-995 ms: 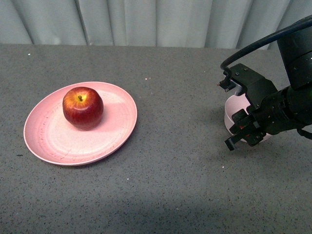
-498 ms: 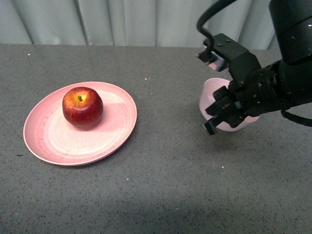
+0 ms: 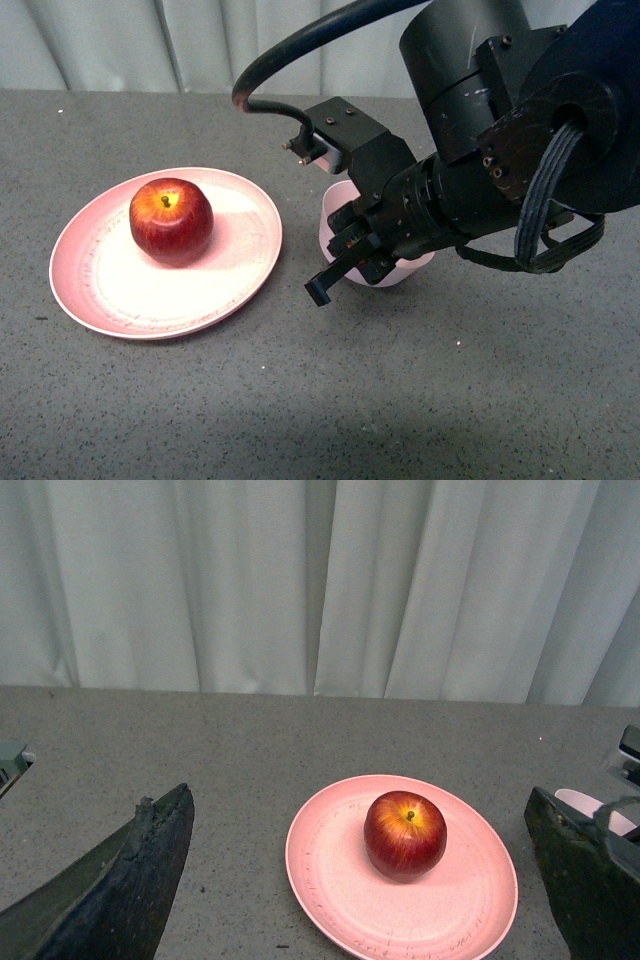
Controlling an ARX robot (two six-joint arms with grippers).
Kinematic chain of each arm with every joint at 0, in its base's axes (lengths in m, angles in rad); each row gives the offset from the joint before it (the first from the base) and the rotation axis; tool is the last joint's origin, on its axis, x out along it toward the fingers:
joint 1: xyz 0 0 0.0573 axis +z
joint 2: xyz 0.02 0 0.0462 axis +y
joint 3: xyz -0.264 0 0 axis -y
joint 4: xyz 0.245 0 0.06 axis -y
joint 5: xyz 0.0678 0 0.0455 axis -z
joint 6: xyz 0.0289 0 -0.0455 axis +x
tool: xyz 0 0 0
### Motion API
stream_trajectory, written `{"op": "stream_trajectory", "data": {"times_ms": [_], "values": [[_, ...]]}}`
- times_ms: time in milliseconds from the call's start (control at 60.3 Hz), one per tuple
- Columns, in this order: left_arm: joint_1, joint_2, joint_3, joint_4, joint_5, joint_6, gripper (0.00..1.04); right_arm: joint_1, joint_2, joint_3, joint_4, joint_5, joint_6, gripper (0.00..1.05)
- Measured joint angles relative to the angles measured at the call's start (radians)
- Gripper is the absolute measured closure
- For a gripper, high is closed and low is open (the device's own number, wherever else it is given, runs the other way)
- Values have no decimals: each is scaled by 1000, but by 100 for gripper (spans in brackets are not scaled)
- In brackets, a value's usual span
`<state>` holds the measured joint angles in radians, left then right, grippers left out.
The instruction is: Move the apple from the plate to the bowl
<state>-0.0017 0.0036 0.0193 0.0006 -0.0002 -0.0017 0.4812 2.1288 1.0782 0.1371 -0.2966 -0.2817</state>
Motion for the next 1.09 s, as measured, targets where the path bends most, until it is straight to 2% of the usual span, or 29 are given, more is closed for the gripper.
{"op": "stream_trajectory", "data": {"times_ms": [299,415,498,614,829,995,1095], "values": [[0,0,0,0,0,0,7,7,25,24,-3,4,5,102],[0,0,0,0,0,0,7,7,25,19,30,-8,19,85],[0,0,0,0,0,0,7,4,11,-15,101,-21,43,65],[0,0,0,0,0,0,7,-2,-28,-81,201,-9,82,46],[0,0,0,0,0,0,7,-40,-187,-237,420,139,175,9],[0,0,0,0,0,0,7,-87,-335,-385,588,285,192,10],[0,0,0,0,0,0,7,-124,-430,-481,697,415,172,9]]}}
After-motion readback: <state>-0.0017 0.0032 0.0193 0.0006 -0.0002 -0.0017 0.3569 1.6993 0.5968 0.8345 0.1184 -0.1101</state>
